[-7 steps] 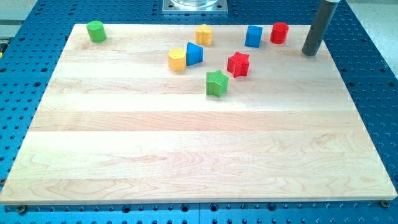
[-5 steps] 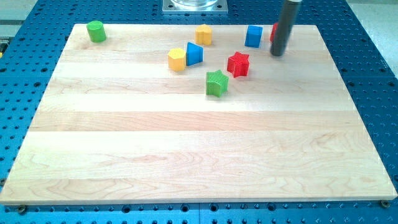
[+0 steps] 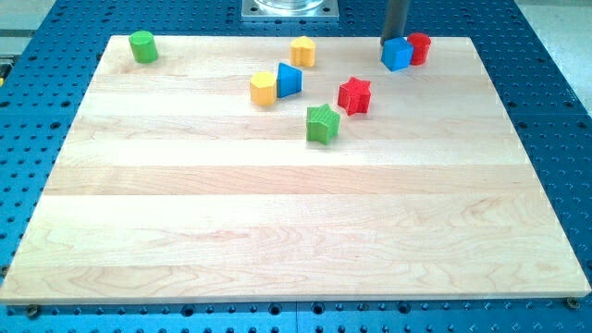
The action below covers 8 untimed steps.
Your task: Slide the red circle to the bottom right of the red star
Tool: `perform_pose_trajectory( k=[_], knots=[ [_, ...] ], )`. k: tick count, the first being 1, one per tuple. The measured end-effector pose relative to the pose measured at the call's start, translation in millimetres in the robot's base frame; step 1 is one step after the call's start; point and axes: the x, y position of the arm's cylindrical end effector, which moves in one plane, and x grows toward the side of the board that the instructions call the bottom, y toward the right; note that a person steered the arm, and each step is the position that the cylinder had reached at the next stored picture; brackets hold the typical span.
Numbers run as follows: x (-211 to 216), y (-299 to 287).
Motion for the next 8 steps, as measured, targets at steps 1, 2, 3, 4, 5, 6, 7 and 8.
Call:
perform_pose_trajectory(
  k=[1, 2, 3, 4, 5, 6, 7, 8],
  knots=[
    [-1.8, 19.6],
    [5.6, 32.3],
    [32.3, 24.6],
    [77.0, 1.2],
    [70.1, 14.5],
    [54.9, 62.2],
    [101.0, 33.3],
    [140.2, -10.4]
  ],
)
